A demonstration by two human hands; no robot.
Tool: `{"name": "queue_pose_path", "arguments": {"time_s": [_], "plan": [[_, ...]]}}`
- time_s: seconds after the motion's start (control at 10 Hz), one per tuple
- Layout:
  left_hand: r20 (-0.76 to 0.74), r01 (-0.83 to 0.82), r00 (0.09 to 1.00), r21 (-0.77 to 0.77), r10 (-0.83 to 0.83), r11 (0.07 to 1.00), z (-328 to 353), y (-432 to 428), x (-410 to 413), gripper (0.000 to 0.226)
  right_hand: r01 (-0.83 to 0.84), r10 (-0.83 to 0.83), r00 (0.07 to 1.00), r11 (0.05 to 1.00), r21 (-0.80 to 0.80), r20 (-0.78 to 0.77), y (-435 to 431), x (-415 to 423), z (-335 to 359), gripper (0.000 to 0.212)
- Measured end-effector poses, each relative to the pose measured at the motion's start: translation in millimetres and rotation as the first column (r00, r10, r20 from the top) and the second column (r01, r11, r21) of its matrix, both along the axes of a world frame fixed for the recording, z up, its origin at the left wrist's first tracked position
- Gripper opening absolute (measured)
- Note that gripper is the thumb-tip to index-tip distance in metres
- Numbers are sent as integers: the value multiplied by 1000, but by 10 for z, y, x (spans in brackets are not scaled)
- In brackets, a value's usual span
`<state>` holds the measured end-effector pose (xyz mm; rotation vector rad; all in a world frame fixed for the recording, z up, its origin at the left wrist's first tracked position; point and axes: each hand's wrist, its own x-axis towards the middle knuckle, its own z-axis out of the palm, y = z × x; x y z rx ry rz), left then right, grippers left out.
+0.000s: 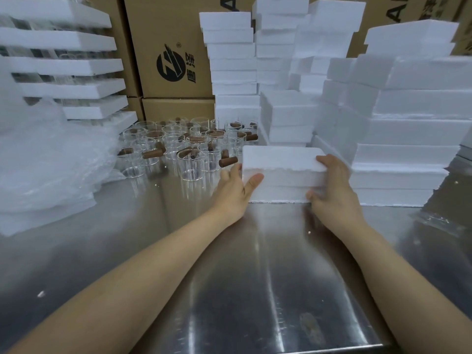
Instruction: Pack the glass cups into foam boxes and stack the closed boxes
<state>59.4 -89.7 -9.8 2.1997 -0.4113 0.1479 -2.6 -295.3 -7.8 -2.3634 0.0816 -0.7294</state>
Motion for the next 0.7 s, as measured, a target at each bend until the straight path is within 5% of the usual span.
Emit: {"name": "queue_pose_path", "arguments": {"time_s": [0.2, 0.5, 0.7], "plan": [[23, 3, 1000, 85, -5, 996, -26, -2, 64, 60, -34, 35, 999, 996, 84, -10, 8, 164, -42, 81], [-29, -29, 999, 65, 31, 997, 70, -17, 96, 58, -14, 13, 1000, 996, -87, -13, 58, 233, -28, 83], [-39, -192, 977, 265, 210, 945, 58, -123, -348, 102, 96, -90, 995, 977, -191, 38, 252, -57, 113, 90]]}}
